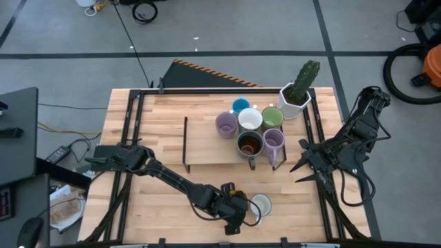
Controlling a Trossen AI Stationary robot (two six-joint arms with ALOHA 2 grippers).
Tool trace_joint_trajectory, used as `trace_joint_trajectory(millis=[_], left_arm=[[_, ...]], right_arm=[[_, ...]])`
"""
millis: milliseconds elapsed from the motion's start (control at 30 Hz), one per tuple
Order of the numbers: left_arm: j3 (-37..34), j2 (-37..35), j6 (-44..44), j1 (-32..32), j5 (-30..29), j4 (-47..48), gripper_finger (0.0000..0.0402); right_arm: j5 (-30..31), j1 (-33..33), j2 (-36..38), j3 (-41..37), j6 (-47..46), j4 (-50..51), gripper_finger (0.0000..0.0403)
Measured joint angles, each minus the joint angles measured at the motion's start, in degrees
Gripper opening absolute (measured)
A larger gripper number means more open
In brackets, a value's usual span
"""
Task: Place coffee mugs
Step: Put the yellow mug on the shelf
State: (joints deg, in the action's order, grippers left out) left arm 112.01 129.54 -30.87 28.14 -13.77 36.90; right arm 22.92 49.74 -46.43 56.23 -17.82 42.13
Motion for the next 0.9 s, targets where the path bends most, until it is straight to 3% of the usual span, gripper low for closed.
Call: trace_joint_trajectory(millis=[467,667,900], left_arm=[[0.1,-0.1,4.0,0.0,0.2,0.3,0.0021],[1.0,-0.7,2.8,-0.4,1.5,2.6,0.0021],[10.9,-1.0,2.5,-0.9,3.1,17.1,0.002]], right_arm=[[-0.1,0.0,0.0,0.0,-0.2,0.0,0.0176],[-0.1,0.0,0.0,0.0,-0.2,0.0,0.0176],[-0.3,0.0,0.0,0.0,-0.2,0.1,0.0176]])
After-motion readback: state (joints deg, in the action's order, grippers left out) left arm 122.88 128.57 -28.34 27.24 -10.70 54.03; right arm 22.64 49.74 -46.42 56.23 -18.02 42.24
